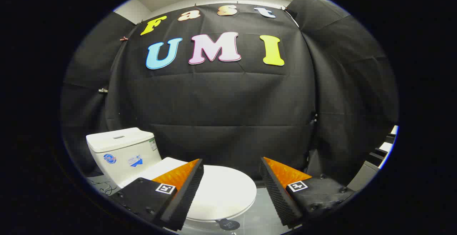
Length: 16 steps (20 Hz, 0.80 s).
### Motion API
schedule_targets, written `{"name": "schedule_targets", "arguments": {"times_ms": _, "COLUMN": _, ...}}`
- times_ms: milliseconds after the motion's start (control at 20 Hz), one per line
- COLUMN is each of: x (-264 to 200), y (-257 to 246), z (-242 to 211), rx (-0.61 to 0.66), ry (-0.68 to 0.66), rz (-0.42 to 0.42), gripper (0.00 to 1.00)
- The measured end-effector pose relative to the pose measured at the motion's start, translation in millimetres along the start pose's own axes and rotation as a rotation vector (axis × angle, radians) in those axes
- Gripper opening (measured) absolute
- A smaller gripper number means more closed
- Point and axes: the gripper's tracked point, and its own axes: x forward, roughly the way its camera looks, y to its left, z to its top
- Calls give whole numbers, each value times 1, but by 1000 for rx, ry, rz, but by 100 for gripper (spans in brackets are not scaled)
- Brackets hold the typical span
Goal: Open the toilet lid.
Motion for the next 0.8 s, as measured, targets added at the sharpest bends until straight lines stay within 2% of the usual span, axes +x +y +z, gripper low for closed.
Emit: {"name": "schedule_targets", "arguments": {"times_ms": 800, "x": -1, "y": 0, "z": -2, "rx": -12, "ry": 11, "rz": 3, "gripper": 98}}
